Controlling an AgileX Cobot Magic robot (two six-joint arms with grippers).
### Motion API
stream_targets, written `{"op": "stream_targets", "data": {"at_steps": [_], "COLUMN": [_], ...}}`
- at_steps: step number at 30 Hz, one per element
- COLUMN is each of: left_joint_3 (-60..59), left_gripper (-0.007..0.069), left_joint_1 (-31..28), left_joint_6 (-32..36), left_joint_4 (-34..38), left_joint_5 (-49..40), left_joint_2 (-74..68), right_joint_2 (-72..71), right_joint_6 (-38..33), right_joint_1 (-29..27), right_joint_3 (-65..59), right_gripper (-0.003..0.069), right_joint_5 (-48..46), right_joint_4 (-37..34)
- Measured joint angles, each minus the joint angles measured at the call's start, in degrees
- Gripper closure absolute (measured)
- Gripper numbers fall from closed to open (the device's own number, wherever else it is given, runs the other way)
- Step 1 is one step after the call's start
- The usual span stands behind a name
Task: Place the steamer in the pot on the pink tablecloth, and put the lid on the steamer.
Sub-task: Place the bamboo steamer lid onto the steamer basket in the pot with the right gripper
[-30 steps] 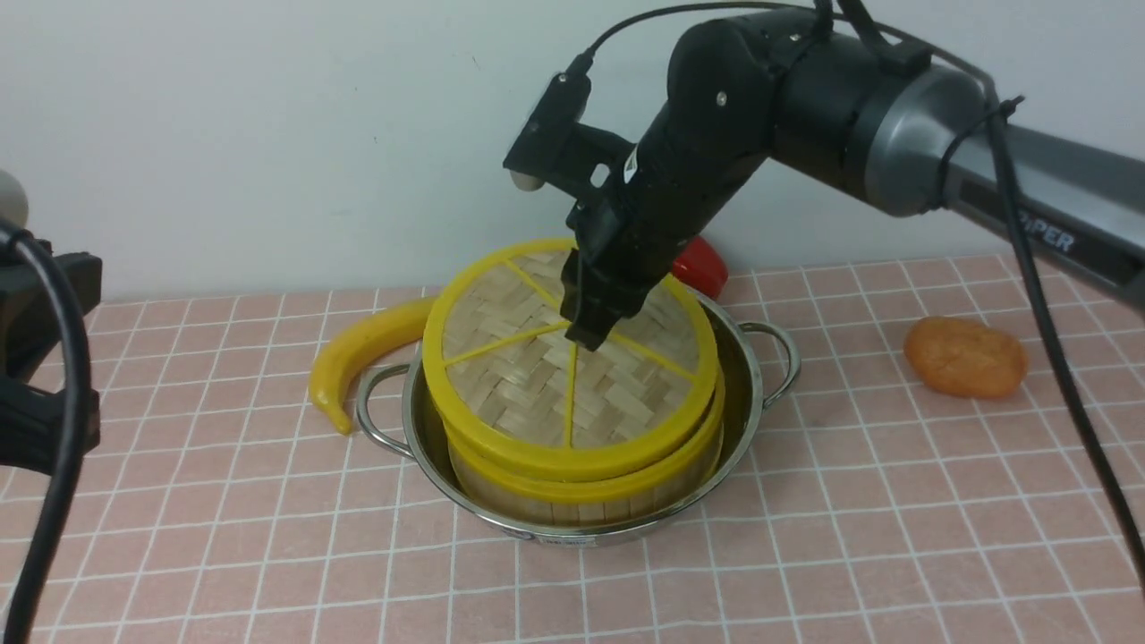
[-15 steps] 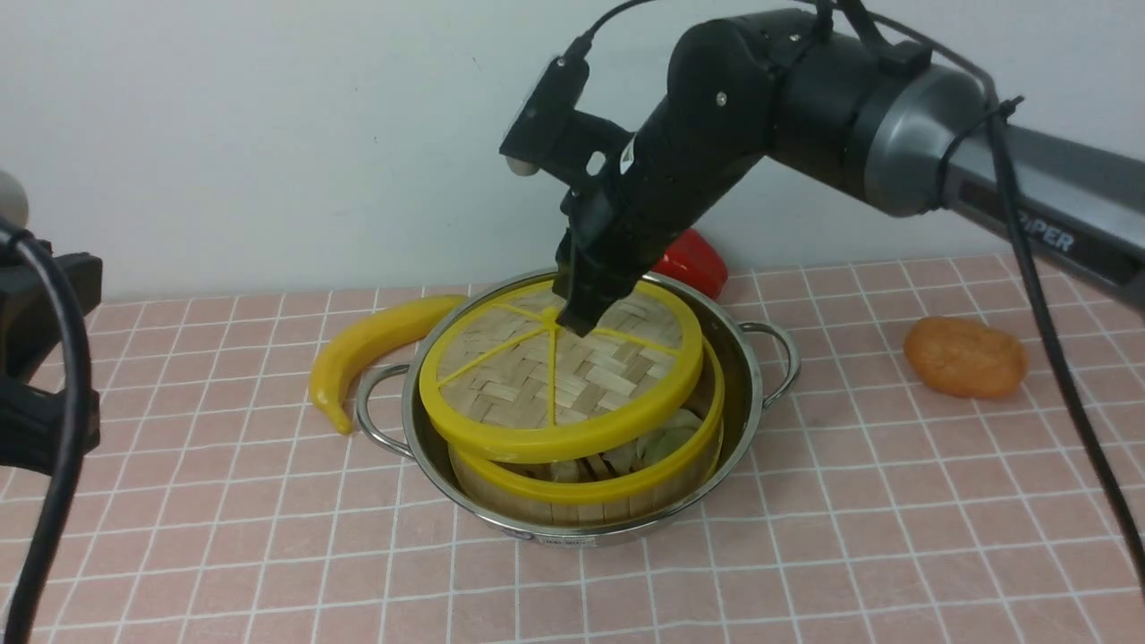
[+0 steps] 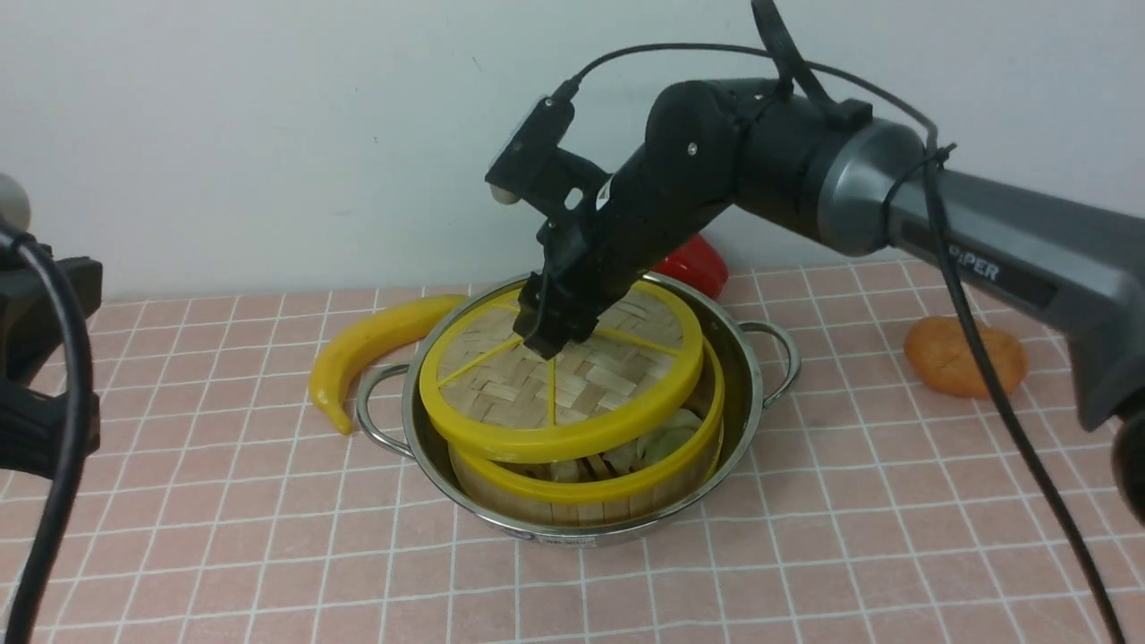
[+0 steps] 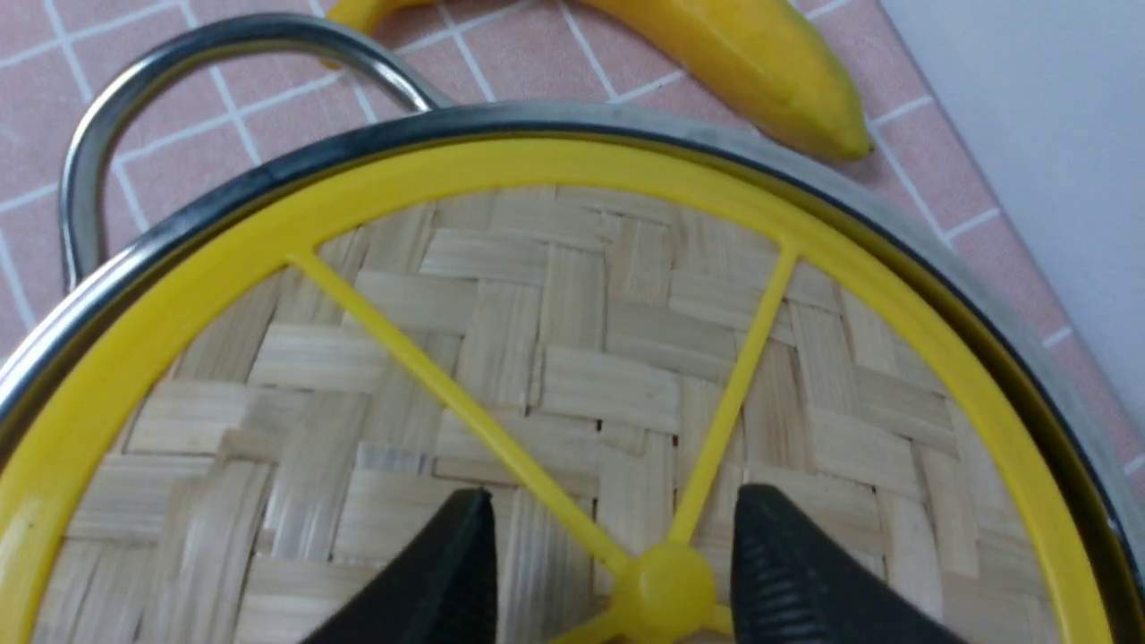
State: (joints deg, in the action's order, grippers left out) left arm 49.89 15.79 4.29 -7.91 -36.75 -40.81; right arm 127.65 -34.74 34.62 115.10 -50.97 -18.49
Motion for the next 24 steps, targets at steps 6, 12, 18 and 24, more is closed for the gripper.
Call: {"op": "stream_targets", "data": {"at_steps": [6, 12, 18, 24], "left_joint_3": [0.0, 0.0, 0.0, 0.0], "left_gripper": [0.0476, 0.0476, 0.0476, 0.0476], "left_joint_1": [0.0, 0.0, 0.0, 0.0], "left_joint_6": [0.0, 0.2, 0.3, 0.3], "left_joint_4": [0.0, 0.0, 0.0, 0.0], "left_joint_5": [-1.2, -1.4, -1.4, -1.4], "left_joint_2": [0.0, 0.0, 0.0, 0.0], "right_joint_2": [1.1, 2.4, 1.8, -0.2], "right_joint_6": [0.0, 1.9, 3.3, 5.1], "right_joint_1": [0.0, 0.0, 0.0, 0.0], "right_joint_3": [0.0, 0.2, 0.3, 0.3], "right_gripper": [0.0323, 0.0474, 0.0515, 0.0515], "right_joint_5": [1.6, 1.4, 0.6, -3.0], "right_joint_4": [-0.1, -0.1, 0.7, 2.5]}}
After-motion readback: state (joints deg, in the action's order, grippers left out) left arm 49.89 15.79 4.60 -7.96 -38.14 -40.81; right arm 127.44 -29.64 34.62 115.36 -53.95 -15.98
